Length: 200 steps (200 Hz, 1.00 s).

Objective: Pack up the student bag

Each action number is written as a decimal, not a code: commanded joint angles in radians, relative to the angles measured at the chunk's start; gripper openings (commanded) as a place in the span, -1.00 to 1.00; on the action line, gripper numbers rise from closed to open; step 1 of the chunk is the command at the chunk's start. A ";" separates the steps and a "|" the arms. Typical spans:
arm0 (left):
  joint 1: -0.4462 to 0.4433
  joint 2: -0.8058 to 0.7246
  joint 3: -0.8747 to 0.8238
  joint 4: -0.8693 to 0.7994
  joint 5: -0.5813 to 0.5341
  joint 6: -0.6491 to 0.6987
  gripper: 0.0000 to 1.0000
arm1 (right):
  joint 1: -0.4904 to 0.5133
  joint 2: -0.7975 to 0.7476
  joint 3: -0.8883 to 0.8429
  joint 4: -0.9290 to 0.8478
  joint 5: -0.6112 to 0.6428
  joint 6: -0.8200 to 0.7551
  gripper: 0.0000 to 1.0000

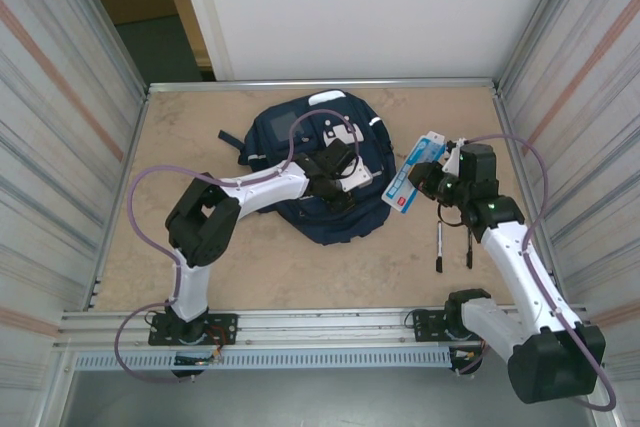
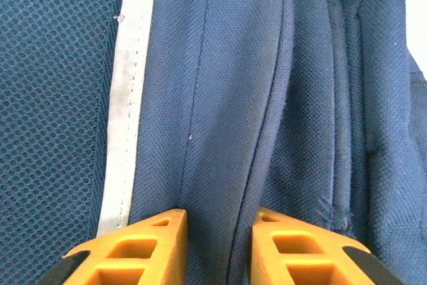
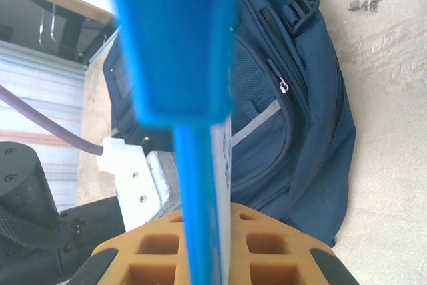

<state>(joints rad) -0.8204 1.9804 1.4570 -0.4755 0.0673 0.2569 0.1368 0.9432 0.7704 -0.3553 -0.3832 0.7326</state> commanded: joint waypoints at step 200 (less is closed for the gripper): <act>0.069 -0.226 0.421 -0.074 0.097 -0.146 -1.00 | 0.369 0.356 0.085 0.245 0.204 0.320 -1.00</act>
<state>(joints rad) -0.7517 1.7527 1.7901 -0.6418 0.0486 0.1535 0.4767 1.1992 0.7666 -0.1875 -0.2840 0.9844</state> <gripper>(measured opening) 0.049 0.105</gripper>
